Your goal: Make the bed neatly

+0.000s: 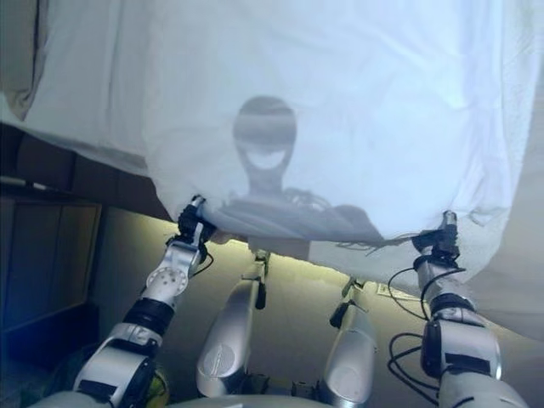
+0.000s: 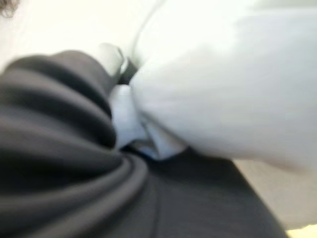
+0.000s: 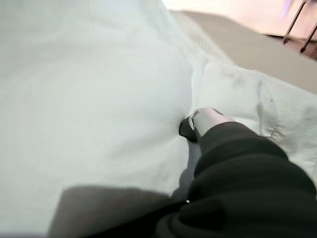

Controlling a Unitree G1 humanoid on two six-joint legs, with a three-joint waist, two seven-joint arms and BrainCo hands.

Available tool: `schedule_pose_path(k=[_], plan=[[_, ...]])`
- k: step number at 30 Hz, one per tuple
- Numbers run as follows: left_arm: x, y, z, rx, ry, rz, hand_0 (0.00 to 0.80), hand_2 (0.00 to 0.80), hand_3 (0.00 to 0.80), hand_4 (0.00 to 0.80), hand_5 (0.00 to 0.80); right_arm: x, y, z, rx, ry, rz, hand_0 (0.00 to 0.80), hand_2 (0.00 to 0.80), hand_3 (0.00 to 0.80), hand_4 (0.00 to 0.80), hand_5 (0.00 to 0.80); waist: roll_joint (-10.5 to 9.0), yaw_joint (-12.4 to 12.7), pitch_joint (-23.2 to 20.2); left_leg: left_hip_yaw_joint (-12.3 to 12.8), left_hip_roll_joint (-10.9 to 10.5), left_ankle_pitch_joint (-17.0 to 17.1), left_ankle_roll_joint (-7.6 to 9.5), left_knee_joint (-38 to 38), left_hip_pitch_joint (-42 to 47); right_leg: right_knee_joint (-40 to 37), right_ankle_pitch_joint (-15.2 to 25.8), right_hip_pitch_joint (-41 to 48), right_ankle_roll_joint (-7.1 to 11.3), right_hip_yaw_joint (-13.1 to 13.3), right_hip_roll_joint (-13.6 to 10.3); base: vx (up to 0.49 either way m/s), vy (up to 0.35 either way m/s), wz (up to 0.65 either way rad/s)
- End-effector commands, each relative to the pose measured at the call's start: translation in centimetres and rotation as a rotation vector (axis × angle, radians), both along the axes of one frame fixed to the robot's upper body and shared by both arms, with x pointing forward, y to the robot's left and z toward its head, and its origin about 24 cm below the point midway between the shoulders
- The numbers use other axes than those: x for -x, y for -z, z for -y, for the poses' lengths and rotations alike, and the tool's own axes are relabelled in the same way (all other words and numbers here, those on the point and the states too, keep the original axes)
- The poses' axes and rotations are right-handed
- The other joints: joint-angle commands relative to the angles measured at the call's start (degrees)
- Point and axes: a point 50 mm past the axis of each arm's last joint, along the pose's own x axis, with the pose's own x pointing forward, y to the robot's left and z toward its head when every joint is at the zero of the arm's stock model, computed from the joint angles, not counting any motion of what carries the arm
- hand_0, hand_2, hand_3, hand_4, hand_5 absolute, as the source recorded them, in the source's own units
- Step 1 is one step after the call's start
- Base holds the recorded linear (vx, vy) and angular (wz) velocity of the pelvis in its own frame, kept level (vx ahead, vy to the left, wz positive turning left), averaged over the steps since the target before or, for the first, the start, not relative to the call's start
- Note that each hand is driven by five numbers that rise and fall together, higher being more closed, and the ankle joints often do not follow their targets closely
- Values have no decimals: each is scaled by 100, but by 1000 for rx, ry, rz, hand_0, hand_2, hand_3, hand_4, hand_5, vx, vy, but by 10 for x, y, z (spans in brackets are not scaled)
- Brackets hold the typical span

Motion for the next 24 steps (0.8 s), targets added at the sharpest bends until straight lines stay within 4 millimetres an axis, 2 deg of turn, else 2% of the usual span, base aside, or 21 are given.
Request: schedule_pose_path(k=[1,3,4,5,6,8,9,10,11,14,15,17,18,19,21,24], plan=[[-2,-7,-26,-41,-103,57,800,800,800,800,800,10,10,-10,83,-48,-20,800,800,800,800,800,-3,-116,-419,17,-48,244,216,-123,33,713,118,91,339,17,-376,-4,374,-29],[9,7,-43,-71,-178,6,800,800,800,800,800,13,22,-36,49,-101,-44,800,800,800,800,800,10,-214,-505,244,-14,299,320,-327,407,1649,-430,-121,209,-180,50,11,374,-44],[13,12,-47,-78,-201,-10,800,800,800,800,800,18,28,-41,45,-111,-54,800,800,800,800,800,-10,-266,-550,324,-3,333,309,-421,532,1677,-555,-134,154,-229,197,92,229,-63],[20,22,-52,-68,-250,-38,800,800,800,800,800,30,39,-49,58,-132,-75,800,800,800,800,800,-46,-415,-663,400,-53,380,270,-603,769,1441,-636,-3,38,-256,542,113,141,-76],[24,27,-53,-60,-269,-52,800,800,800,800,800,36,44,-51,68,-140,-88,800,800,800,800,800,-55,-504,-695,390,-103,398,249,-689,885,1240,-615,113,-12,-193,719,143,118,-68],[30,37,-56,-36,-301,-82,800,800,800,800,800,48,53,-52,74,-139,-124,800,800,800,800,800,-62,-712,-789,341,-203,379,227,-723,1031,825,-529,346,-131,88,915,123,120,-29],[35,43,-62,4,-330,-91,800,800,800,800,800,47,52,-51,81,-138,-139,800,800,800,800,800,-39,-764,-845,400,-199,377,195,-666,1078,705,-549,472,-220,94,966,90,185,2],[39,48,-64,14,-344,-95,800,800,800,800,800,45,49,-51,85,-142,-141,800,800,800,800,800,-54,-805,-859,349,-191,311,168,-559,1083,576,-516,528,-269,214,992,69,217,-9],[48,55,-67,13,-362,-103,800,800,800,800,800,43,47,-53,73,-140,-138,800,800,800,800,800,-71,-842,-892,292,-139,244,144,-432,1093,461,-476,571,-318,334,997,65,198,-39],[67,73,-65,38,-382,-140,800,800,800,800,800,47,44,-46,62,-116,-130,800,800,800,800,800,-54,-923,-1006,207,411,343,-34,-339,1190,437,-561,662,-437,543,973,70,179,-63],[73,80,-63,50,-383,-162,800,800,800,800,800,47,43,-43,67,-104,-135,800,800,800,800,800,-28,-938,-1072,116,691,487,-119,-505,1306,510,-642,688,-459,590,930,110,223,-26],[82,90,-59,59,-377,-205,800,800,800,800,800,47,43,-37,77,-86,-153,800,800,800,800,800,28,-941,-1201,-90,1099,900,-266,-864,1480,591,-722,723,-478,663,841,120,294,2],[84,93,-57,58,-371,-218,800,800,800,800,800,47,43,-35,83,-83,-162,800,800,800,800,800,59,-943,-1241,-165,1225,1060,-321,-1017,1561,629,-763,748,-478,679,806,147,439,10],[90,100,-53,59,-361,-247,800,800,800,800,800,44,40,-32,99,-84,-180,800,800,800,800,800,119,-948,-1341,-329,1491,1342,-409,-1242,1712,682,-811,773,-460,746,662,173,522,10],[100,110,-47,81,-357,-289,800,800,800,800,800,40,36,-29,140,-105,-206,800,800,800,800,800,262,-979,-1489,-524,1724,1627,-491,-1520,1992,807,-886,758,-426,868,413,189,672,16],[111,119,-42,128,-366,-314,800,800,800,800,800,34,31,-28,209,-153,-242,800,800,800,800,800,496,-1047,-1657,-612,1852,1847,-594,-1708,2188,1036,-986,628,-323,1133,46,148,707,1]])
